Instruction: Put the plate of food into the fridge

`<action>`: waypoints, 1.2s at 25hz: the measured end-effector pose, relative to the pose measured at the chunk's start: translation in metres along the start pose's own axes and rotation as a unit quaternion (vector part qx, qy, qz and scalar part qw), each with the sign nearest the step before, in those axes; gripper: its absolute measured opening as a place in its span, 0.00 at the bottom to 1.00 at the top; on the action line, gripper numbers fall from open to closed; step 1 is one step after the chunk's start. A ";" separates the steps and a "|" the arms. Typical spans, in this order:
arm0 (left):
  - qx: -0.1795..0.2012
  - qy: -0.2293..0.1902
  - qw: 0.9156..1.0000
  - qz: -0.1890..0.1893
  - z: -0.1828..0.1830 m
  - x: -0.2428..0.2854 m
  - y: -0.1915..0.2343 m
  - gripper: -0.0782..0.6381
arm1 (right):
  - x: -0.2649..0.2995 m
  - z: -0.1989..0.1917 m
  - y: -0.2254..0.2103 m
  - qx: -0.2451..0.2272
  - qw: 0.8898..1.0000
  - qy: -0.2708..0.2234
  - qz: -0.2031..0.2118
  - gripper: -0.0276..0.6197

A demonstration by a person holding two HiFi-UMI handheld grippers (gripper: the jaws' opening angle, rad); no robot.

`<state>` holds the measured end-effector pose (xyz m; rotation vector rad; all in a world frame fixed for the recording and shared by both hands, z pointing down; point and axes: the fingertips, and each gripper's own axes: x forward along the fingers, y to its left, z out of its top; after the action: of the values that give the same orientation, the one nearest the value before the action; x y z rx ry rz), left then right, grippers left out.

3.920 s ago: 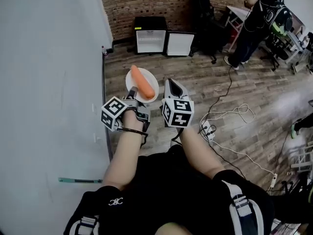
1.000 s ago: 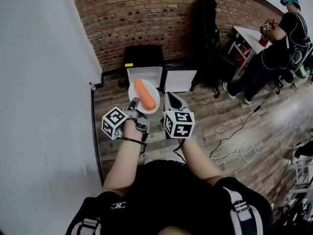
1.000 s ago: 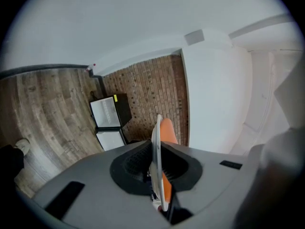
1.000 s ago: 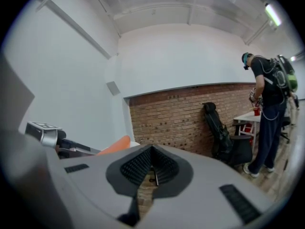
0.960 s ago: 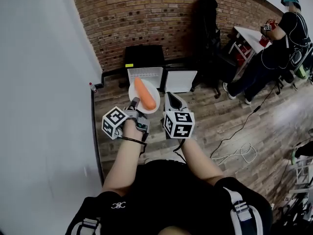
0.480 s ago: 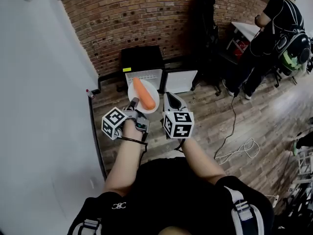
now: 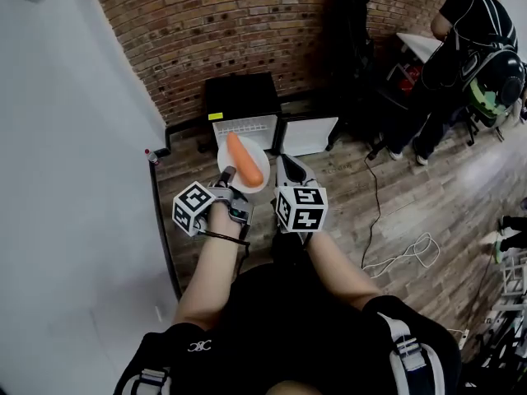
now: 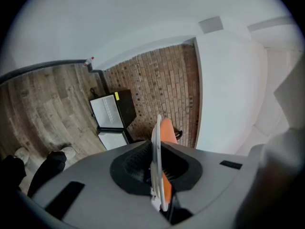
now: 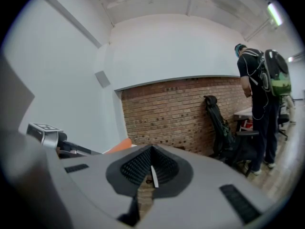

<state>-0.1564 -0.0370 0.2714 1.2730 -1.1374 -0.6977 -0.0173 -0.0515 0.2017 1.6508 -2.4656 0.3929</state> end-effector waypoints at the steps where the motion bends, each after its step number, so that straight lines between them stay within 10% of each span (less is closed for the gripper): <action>1: 0.000 -0.001 1.000 0.001 0.003 0.006 0.000 0.15 | 0.008 0.000 -0.002 0.001 1.000 0.000 0.002 0.06; 30: -0.007 -0.041 0.999 0.022 0.094 0.312 -0.051 0.15 | 0.314 0.083 -0.153 0.001 0.998 0.027 0.053 0.06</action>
<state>-0.1294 -0.3649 0.2955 1.2136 -1.2219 -0.7284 0.0050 -0.4092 0.2264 1.4945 -2.5205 0.4472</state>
